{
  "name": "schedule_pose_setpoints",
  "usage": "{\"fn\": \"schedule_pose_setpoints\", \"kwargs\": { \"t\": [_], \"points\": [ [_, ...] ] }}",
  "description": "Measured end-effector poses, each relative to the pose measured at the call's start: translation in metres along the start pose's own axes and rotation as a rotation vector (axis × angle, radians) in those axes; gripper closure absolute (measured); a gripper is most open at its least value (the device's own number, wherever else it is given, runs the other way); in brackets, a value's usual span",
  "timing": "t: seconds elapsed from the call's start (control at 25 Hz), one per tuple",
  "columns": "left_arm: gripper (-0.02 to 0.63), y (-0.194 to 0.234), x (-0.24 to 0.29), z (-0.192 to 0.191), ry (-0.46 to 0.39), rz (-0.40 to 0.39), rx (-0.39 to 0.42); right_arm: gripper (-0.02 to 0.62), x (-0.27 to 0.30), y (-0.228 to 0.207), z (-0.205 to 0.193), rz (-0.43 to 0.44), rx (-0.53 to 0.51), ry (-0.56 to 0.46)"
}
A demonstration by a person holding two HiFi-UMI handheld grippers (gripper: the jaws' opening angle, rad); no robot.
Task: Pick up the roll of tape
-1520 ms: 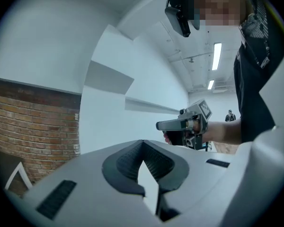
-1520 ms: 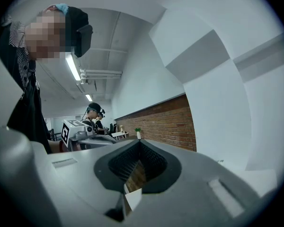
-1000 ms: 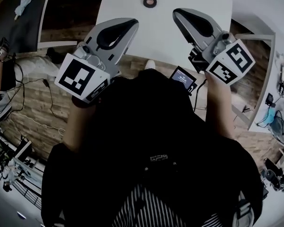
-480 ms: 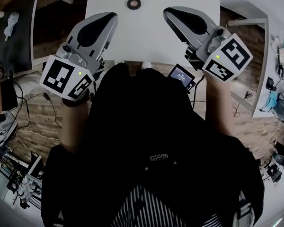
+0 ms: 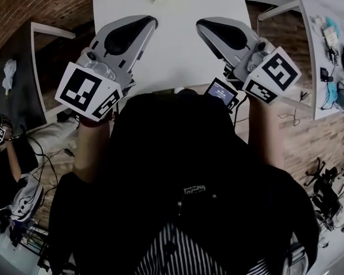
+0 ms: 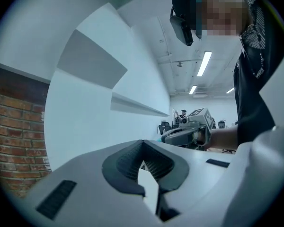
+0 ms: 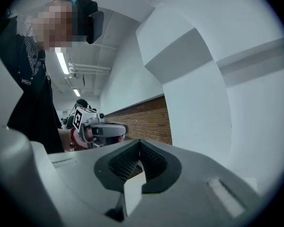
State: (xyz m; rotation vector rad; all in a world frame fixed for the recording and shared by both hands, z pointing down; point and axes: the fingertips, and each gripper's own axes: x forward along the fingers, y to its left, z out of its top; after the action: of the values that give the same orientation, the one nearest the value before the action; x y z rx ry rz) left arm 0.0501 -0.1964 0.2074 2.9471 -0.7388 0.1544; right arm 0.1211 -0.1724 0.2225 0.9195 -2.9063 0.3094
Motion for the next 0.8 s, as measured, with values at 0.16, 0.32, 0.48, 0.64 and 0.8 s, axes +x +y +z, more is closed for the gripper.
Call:
{"fn": "schedule_pose_setpoints", "kwargs": {
  "t": [0.16, 0.32, 0.48, 0.64, 0.8],
  "points": [
    [0.601, 0.003, 0.004, 0.001, 0.008, -0.030, 0.016, 0.594, 0.000, -0.005, -0.003, -0.045, 0.014, 0.000],
    [0.600, 0.022, -0.029, -0.005, 0.004, -0.048, -0.004, 0.594, 0.031, 0.011, 0.000, -0.074, 0.009, 0.020],
    [0.601, 0.044, -0.070, -0.013, -0.005, -0.048, -0.057, 0.594, 0.070, 0.037, 0.004, -0.084, 0.013, 0.044],
    [0.600, 0.045, -0.075, -0.024, -0.027, -0.067, -0.074, 0.594, 0.087, 0.039, -0.012, -0.099, 0.000, 0.102],
    [0.601, 0.050, -0.083, -0.045, -0.021, -0.088, -0.126, 0.594, 0.098, 0.036, -0.025, -0.124, 0.001, 0.146]
  ]
}}
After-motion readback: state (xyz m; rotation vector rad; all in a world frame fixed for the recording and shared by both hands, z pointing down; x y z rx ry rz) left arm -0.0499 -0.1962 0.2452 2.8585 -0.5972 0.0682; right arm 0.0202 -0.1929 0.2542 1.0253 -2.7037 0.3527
